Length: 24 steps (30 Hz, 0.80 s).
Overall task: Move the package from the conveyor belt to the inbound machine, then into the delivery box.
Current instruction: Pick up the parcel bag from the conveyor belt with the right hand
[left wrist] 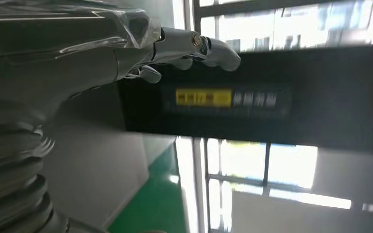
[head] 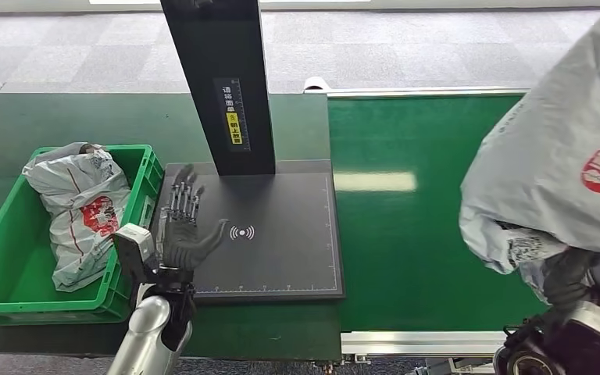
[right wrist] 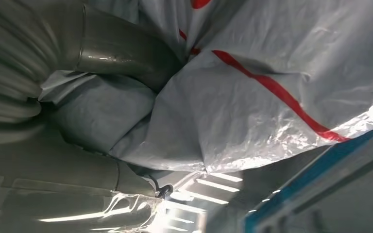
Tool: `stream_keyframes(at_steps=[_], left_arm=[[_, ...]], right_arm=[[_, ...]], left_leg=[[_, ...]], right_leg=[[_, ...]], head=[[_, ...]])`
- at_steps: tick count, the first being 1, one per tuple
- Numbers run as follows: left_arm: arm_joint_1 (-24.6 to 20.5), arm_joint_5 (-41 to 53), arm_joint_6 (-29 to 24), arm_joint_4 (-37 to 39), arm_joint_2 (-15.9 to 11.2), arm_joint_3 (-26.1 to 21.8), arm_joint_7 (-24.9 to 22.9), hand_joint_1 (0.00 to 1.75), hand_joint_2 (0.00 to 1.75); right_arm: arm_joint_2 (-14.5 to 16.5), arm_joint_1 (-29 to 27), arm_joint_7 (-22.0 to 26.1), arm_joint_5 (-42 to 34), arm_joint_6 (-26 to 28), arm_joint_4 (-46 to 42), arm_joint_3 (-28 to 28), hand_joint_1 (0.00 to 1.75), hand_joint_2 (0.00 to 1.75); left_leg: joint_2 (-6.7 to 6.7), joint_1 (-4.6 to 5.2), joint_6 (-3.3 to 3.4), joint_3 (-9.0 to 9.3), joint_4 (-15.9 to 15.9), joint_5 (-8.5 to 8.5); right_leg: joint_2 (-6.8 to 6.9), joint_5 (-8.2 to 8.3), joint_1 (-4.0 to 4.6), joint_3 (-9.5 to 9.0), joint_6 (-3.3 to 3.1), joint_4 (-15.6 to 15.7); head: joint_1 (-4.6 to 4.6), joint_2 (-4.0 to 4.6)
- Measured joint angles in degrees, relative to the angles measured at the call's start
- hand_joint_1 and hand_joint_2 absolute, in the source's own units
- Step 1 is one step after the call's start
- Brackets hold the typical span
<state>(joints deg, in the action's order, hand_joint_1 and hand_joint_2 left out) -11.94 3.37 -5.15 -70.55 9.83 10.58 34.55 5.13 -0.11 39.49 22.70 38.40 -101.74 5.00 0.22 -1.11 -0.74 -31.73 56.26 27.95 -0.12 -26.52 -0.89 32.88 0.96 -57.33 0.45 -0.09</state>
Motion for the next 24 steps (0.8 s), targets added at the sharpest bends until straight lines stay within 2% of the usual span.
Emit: stream_keyframes(at_steps=[2,4,6,16,24], left_arm=[[0.29,-0.81,-4.35,-1.65,0.01,-0.44,1.43,0.0,1.75],[0.81,-1.68,-6.49,-3.16,-0.02,-0.76,2.46,0.0,1.75],[1.36,-2.38,-7.33,-4.2,-0.1,-0.98,3.17,0.0,1.75],[2.01,-4.13,-8.18,-4.89,-0.9,-1.33,4.57,0.0,1.75],[1.64,-6.06,-7.76,-4.52,-1.61,-1.02,4.91,0.0,1.75]], right_arm=[[-0.5,0.58,-2.06,9.98,-2.1,0.42,-2.75,1.75,1.75],[-1.7,1.67,-4.99,18.53,-5.22,1.88,-5.96,1.75,1.75],[-3.54,2.86,-7.42,23.25,-7.91,4.11,-9.13,1.75,1.75],[-13.19,8.77,-13.84,32.1,-16.43,14.92,-19.65,1.75,1.75],[-20.32,15.86,-13.84,33.94,-23.14,23.49,-28.26,1.75,1.75]], left_leg=[[0.01,0.0,-0.01,0.01,-0.01,0.0],[0.02,-0.01,-0.01,0.02,-0.01,-0.01],[0.08,0.0,-0.01,0.02,0.0,-0.03],[0.13,0.03,0.0,-0.03,0.02,-0.03],[0.12,0.02,0.0,-0.02,0.02,-0.04]], right_leg=[[-0.01,0.0,0.0,0.0,-0.01,-0.02],[0.01,-0.01,0.01,-0.01,-0.01,-0.02],[0.07,-0.01,0.0,-0.03,-0.01,-0.02],[0.11,0.0,-0.03,0.0,0.01,-0.02],[0.1,0.01,-0.02,0.01,0.01,-0.02]], head=[[0.01,0.0],[0.01,0.0],[-0.01,0.0],[0.0,0.0],[-0.01,0.0]])
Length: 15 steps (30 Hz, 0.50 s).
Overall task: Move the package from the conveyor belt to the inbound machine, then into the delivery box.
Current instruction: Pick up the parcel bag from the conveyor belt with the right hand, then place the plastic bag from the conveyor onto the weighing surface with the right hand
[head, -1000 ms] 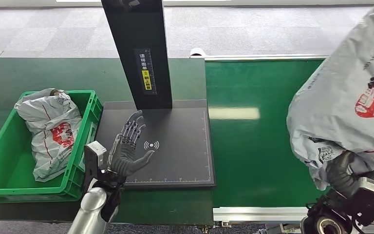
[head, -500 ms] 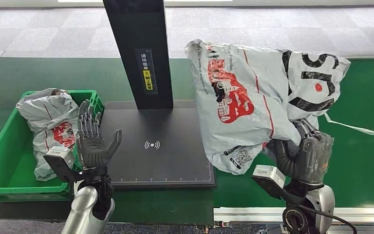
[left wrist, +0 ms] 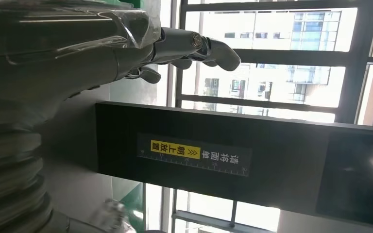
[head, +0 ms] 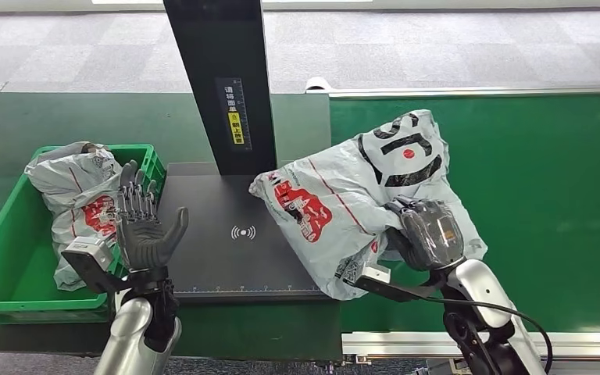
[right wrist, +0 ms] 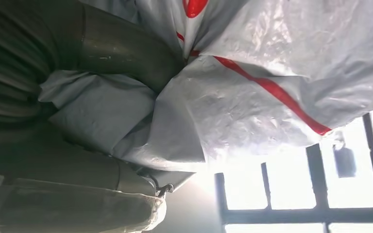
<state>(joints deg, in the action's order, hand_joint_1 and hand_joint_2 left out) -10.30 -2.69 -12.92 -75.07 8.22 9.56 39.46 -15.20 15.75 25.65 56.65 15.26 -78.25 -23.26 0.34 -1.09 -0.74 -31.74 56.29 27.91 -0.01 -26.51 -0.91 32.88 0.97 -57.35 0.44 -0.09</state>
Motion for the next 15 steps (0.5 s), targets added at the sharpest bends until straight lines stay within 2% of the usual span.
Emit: stream_keyframes(at_steps=[5,8,11,15], left_arm=[[-0.61,-0.46,0.38,0.71,-0.3,0.58,0.04,0.0,1.75],[-1.27,-1.08,0.41,1.29,-0.35,1.5,0.15,0.0,1.75],[-1.87,-1.47,0.44,1.93,-0.32,2.65,0.17,0.0,1.75],[-2.38,-1.56,0.69,2.67,-0.3,3.94,0.17,0.0,1.75]], right_arm=[[-2.17,3.59,0.99,-1.49,-2.96,3.54,-4.42,1.75,1.75],[-2.6,7.74,2.66,-3.61,-4.48,7.74,-9.41,1.75,1.75],[-0.57,12.71,4.02,-5.5,-3.77,14.61,-15.37,1.75,1.75],[4.27,17.86,4.4,-7.69,-1.55,24.14,-21.09,1.75,1.75]], left_leg=[[-0.01,0.0,0.0,-0.03,0.0,0.0],[-0.03,0.0,0.0,-0.03,0.0,0.0],[-0.05,-0.02,-0.02,0.02,0.0,-0.01],[-0.05,-0.04,-0.04,0.04,0.0,-0.05]], right_leg=[[-0.01,0.0,0.0,0.01,0.0,0.0],[-0.02,0.01,0.0,0.01,0.0,0.0],[-0.04,0.04,0.02,0.01,-0.01,-0.01],[-0.04,0.04,0.05,0.01,-0.02,-0.06]], head=[[0.01,0.0],[0.01,0.0],[0.01,0.0],[0.01,0.0]])
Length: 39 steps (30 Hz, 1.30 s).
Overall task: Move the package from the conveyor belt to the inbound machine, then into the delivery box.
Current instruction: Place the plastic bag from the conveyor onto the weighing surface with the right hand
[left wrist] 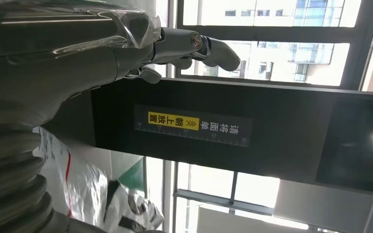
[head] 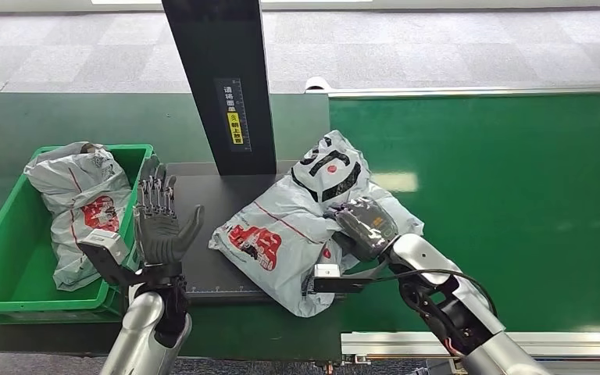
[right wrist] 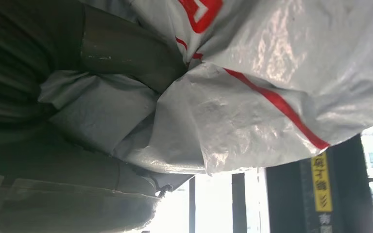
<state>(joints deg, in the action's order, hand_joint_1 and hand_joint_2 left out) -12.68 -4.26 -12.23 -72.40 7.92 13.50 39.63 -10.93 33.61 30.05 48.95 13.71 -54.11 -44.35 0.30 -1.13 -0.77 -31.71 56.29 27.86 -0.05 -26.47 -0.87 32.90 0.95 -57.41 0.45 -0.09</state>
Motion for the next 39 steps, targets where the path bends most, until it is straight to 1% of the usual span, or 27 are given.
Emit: stream_keyframes(at_steps=[5,9,13,16,18,21,26,27,29,30,33,34,35,39], left_arm=[[-0.54,-0.06,0.37,0.82,0.0,0.77,-0.01,0.0,1.75],[-1.0,-0.19,0.7,1.47,0.0,1.15,-0.06,0.0,1.75],[-1.68,-0.46,1.33,2.19,0.07,1.67,-0.12,0.0,1.75],[-2.2,-0.46,1.99,2.82,0.14,2.19,-0.23,0.0,1.75],[-2.57,-0.47,2.4,3.35,0.22,2.61,-0.29,0.0,1.75],[-2.96,-0.49,2.78,3.97,0.43,3.09,-0.33,0.0,1.75],[-3.15,-0.51,2.81,4.31,0.51,3.22,-0.33,0.0,1.75],[-3.29,-0.56,2.93,4.59,0.56,3.28,-0.39,0.0,1.75],[-3.61,-0.77,3.39,5.28,0.72,3.4,-0.63,0.0,1.75],[-3.69,-0.9,3.68,5.47,0.83,3.41,-0.79,0.0,1.75],[-3.9,-1.08,4.15,5.97,1.17,3.44,-1.04,0.0,1.75],[-4.0,-1.1,4.27,6.14,1.27,3.45,-1.07,0.0,1.75],[-4.1,-1.12,4.4,6.29,1.37,3.45,-1.08,0.0,1.75],[-4.73,-1.14,4.98,6.95,1.57,3.49,-1.1,0.0,1.75]], right_arm=[[5.06,4.02,-1.05,-0.63,1.21,9.24,-3.63,1.75,1.75],[7.67,5.54,-1.67,-1.15,2.87,14.37,-4.85,1.75,1.75],[9.95,6.4,-4.08,-1.09,6.53,19.07,-5.13,1.75,1.75],[11.13,6.96,-5.08,-1.54,8.97,21.78,-4.67,1.75,1.75],[11.76,7.29,-5.2,-2.44,9.64,23.26,-3.84,1.75,1.75],[12.39,7.58,-5.05,-3.73,9.63,24.55,-2.45,1.75,1.75],[12.7,7.67,-5.01,-4.03,9.55,25.1,-1.76,1.75,1.75],[13.01,7.76,-4.83,-4.95,8.59,25.55,-1.11,1.57,1.75],[13.89,7.98,-4.14,-8.26,4.96,26.62,0.94,1.12,1.75],[14.26,8.06,-3.55,-10.34,2.56,26.91,1.97,0.75,1.75],[15.08,8.07,-1.65,-13.66,-1.66,27.4,4.58,0.11,1.75],[15.29,8.06,-0.98,-14.22,-2.5,27.51,5.23,0.03,1.75],[15.46,8.05,-0.25,-14.67,-3.21,27.61,5.77,0.0,1.75],[16.25,7.97,4.86,-17.08,-6.23,27.65,7.43,0.0,1.75]], left_leg=[[0.0,0.01,0.0,-0.01,0.0,0.0],[0.01,0.02,0.0,-0.01,0.0,0.0],[0.02,0.02,0.0,0.0,0.01,0.0],[0.02,0.02,0.0,0.01,0.01,0.0],[0.02,0.02,0.0,0.01,0.01,0.0],[0.02,0.02,0.0,0.0,0.01,0.0],[0.02,0.02,0.0,0.0,0.01,0.0],[0.02,0.02,0.0,0.0,0.01,0.0],[0.01,0.02,0.0,-0.01,0.01,0.0],[0.01,0.02,0.0,-0.01,0.01,0.0],[0.0,0.02,0.0,0.0,0.01,0.0],[0.0,0.02,0.0,0.0,0.01,0.0],[0.01,0.02,0.0,0.0,0.01,0.0],[0.0,0.02,0.0,-0.01,0.01,0.0]], right_leg=[[0.0,0.0,-0.01,0.0,0.0,-0.01],[0.0,0.0,-0.02,0.0,0.0,-0.01],[0.0,0.0,-0.02,0.0,0.0,0.0],[0.0,0.0,-0.02,0.0,0.0,-0.01],[0.01,0.0,-0.02,0.0,0.0,-0.01],[0.01,0.0,-0.02,0.0,0.0,-0.01],[0.01,0.0,-0.02,0.0,0.0,-0.01],[0.01,0.0,-0.02,0.01,0.0,-0.01],[0.0,0.0,-0.02,0.03,0.0,-0.01],[0.0,0.0,-0.02,0.03,0.0,-0.01],[0.0,0.0,-0.02,0.03,0.0,-0.01],[0.0,0.0,-0.02,0.03,0.0,-0.01],[0.0,0.0,-0.02,0.03,0.0,-0.01],[0.0,0.0,-0.02,0.04,0.0,-0.01]], head=[[-0.01,0.0],[-0.01,0.0],[0.0,0.0],[-0.01,0.0],[-0.01,0.0],[-0.01,0.0],[-0.01,0.0],[-0.01,0.0],[-0.01,0.0],[-0.01,0.0],[-0.01,0.0],[-0.01,0.0],[-0.01,0.0],[-0.02,0.0]])
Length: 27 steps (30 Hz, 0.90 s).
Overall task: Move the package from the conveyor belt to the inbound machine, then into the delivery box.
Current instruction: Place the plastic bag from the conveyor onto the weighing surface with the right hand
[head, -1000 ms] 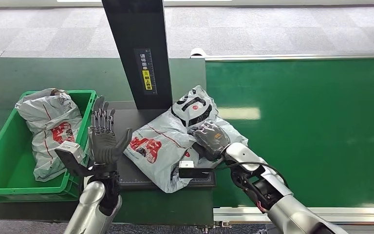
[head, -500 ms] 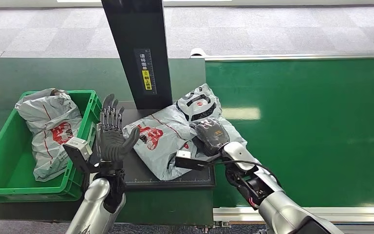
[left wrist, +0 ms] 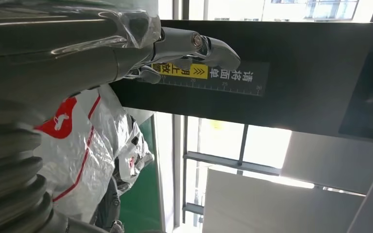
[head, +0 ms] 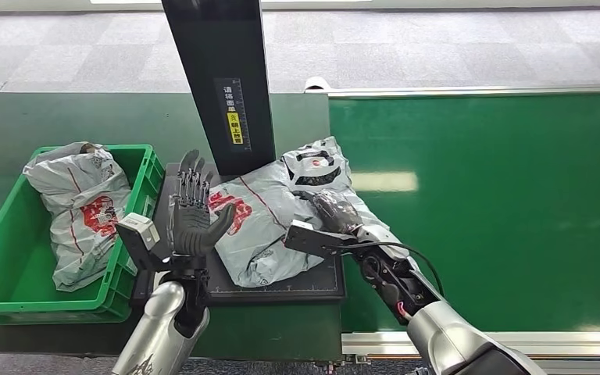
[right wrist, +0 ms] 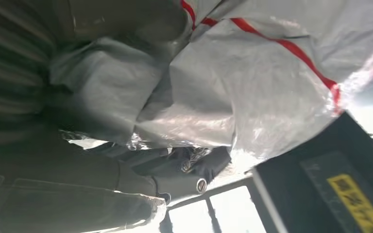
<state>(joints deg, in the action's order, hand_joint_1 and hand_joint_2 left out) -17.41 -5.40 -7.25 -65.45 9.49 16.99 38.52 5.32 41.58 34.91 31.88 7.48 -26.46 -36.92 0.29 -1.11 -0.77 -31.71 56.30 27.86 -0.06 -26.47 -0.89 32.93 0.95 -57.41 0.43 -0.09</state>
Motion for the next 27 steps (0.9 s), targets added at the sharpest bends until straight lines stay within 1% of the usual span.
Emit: stream_keyframes(at_steps=[3,5,11,22,24,27], left_arm=[[-0.56,-0.03,0.37,0.54,0.04,0.02,-0.03,0.0,1.75],[-0.7,-0.06,0.64,0.87,0.05,0.02,-0.06,0.0,1.75],[-0.74,-0.09,0.8,1.41,0.06,0.02,-0.1,0.0,1.75],[-0.86,-0.09,0.81,1.87,0.06,0.02,-0.1,0.0,1.75],[-0.86,-0.09,0.82,1.87,0.06,0.02,-0.1,0.0,1.75],[-0.86,-0.25,0.79,1.9,0.04,0.01,-0.09,0.0,1.75]], right_arm=[[0.61,-0.29,3.37,-3.28,-3.19,-0.73,1.28,0.0,1.75],[0.85,-0.55,4.44,-5.29,-4.71,-1.77,2.28,0.0,1.75],[0.97,-0.8,4.94,-6.26,-5.72,-3.84,3.95,0.0,1.75],[0.97,-1.11,5.0,-6.76,-6.22,-4.66,4.73,0.0,1.75],[0.94,-1.43,5.02,-9.07,-8.16,-5.38,5.12,0.0,1.75],[0.68,-2.35,5.13,-15.97,-12.93,-8.62,6.6,0.0,1.75]], left_leg=[[0.02,0.0,0.0,-0.01,0.0,0.0],[0.02,0.0,0.0,-0.02,0.0,0.0],[0.02,0.0,0.0,-0.02,0.0,0.0],[0.01,0.0,0.0,-0.02,0.0,0.0],[0.01,0.0,0.0,-0.02,0.0,0.0],[0.02,0.0,0.0,-0.02,0.0,0.0]], right_leg=[[0.0,0.0,0.0,0.01,0.0,0.0],[0.0,0.0,0.0,0.01,0.0,0.0],[0.0,0.0,0.0,0.01,0.0,0.0],[0.0,0.0,0.0,0.02,0.0,0.0],[0.0,0.0,0.0,0.02,0.0,0.0],[0.0,0.0,0.0,0.03,0.0,0.0]], head=[[0.01,0.0],[0.01,0.0],[0.01,0.0],[0.01,0.0],[0.01,0.0],[0.01,0.0]])
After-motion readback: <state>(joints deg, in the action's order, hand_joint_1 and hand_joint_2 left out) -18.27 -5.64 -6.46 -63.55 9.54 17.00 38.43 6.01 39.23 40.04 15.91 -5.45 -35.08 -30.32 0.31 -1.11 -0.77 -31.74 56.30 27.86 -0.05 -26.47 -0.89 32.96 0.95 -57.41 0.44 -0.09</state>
